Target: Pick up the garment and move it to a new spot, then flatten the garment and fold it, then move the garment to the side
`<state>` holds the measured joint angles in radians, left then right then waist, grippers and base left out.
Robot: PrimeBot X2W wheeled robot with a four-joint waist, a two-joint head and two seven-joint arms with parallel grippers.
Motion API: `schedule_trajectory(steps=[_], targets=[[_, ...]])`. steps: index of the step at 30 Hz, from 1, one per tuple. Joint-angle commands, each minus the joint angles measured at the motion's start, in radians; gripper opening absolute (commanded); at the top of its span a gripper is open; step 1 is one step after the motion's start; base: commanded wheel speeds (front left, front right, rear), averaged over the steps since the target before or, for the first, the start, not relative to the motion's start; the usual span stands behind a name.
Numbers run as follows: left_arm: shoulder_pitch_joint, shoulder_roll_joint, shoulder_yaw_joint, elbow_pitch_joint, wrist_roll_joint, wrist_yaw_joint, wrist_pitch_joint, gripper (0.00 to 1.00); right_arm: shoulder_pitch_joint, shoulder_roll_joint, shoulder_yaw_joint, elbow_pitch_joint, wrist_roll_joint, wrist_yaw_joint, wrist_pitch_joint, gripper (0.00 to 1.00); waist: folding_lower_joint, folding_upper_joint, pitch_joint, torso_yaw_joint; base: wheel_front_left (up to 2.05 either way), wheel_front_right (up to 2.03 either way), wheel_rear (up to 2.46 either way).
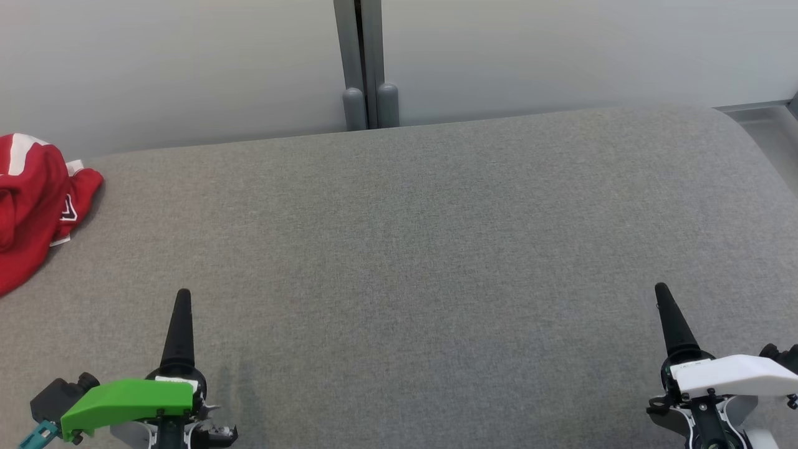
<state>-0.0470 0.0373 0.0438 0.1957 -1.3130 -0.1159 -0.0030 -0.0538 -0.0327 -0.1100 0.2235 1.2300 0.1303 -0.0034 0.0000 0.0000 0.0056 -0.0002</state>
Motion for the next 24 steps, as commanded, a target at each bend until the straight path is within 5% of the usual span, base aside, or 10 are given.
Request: schedule_trajectory(steps=[1,24], targets=[[-0.016,0.006,-0.004,-0.027,0.046,0.005,-0.013,1.0,-0.022,-0.009,0.002,-0.033,-0.051,0.0,-0.012,1.0,0.0,0.0,0.0,0.001,0.0,0.0,0.0],[0.03,0.009,-0.08,-0.08,0.506,0.046,-0.092,1.0,0.011,-0.013,0.06,-0.086,-0.508,0.0,-0.092,1.0,0.0,0.0,-0.005,0.003,0.0,0.0,0.0]])
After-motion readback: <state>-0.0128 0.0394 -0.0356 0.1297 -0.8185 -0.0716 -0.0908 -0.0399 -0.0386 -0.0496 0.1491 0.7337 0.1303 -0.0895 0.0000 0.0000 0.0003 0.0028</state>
